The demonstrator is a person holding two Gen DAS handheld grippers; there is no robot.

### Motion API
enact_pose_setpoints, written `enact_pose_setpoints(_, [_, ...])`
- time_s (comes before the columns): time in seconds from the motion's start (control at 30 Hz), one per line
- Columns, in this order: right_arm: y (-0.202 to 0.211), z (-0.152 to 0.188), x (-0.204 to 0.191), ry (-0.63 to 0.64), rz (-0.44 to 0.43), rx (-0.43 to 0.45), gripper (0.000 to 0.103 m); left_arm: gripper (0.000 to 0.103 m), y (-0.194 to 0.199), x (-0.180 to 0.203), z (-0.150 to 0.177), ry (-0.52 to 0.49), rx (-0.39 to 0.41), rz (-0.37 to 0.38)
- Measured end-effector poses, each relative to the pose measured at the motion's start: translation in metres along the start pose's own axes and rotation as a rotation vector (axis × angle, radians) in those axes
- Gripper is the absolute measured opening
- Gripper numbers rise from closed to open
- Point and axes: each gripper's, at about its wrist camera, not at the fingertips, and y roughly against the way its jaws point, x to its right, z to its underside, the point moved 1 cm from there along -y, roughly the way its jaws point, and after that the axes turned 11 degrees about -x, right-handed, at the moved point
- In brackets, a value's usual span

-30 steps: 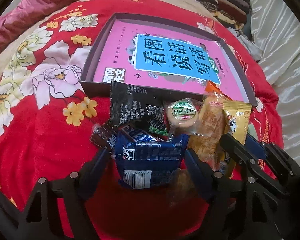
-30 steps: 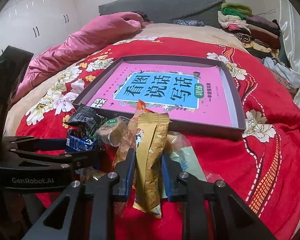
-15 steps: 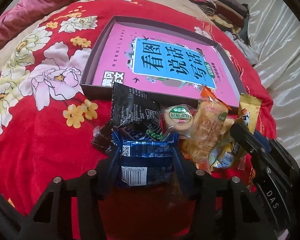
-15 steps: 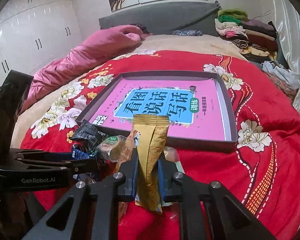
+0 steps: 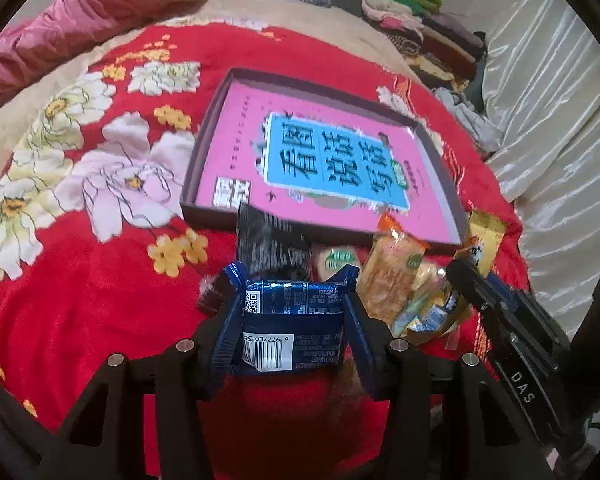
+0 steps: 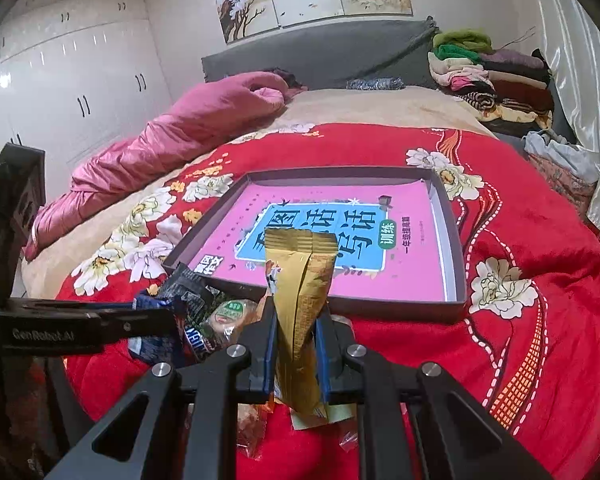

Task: Organize snacks
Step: 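Carry the gold bar with the right tool while the left tool carries the blue packet over the tray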

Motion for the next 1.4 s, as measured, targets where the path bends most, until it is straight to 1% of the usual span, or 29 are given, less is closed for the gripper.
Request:
enact_pose_setpoints(0.17, [0.006,-0.004,0.005,-0.016,-0.021,0.03,0.017,0.053,0.012,0.0,-0.007,0.005,0.032,0.021])
enact_pose_setpoints(0.33, [0.015,-0.009,0.01,-0.035,-0.057,0.084,0.017,0.053,0.022,0.0,-0.014,0.013,0.058,0.044])
enact_pose_setpoints(0.73, [0.029,-0.021,0.02,-0.044,-0.08,0.182,0.017,0.053,0.033,-0.004,-0.031,0.035,0.104,0.045])
enact_pose_setpoints(1.07, [0.031,-0.033,0.043,-0.083,-0.065,0.234,0.017,0.053,0.034,-0.008,-0.051,0.05,0.127,0.039])
enact_pose_setpoints(1.4, [0.024,-0.042,0.062,-0.102,-0.041,0.245,0.017,0.053,0.029,-0.012,-0.069,0.072,0.143,0.036])
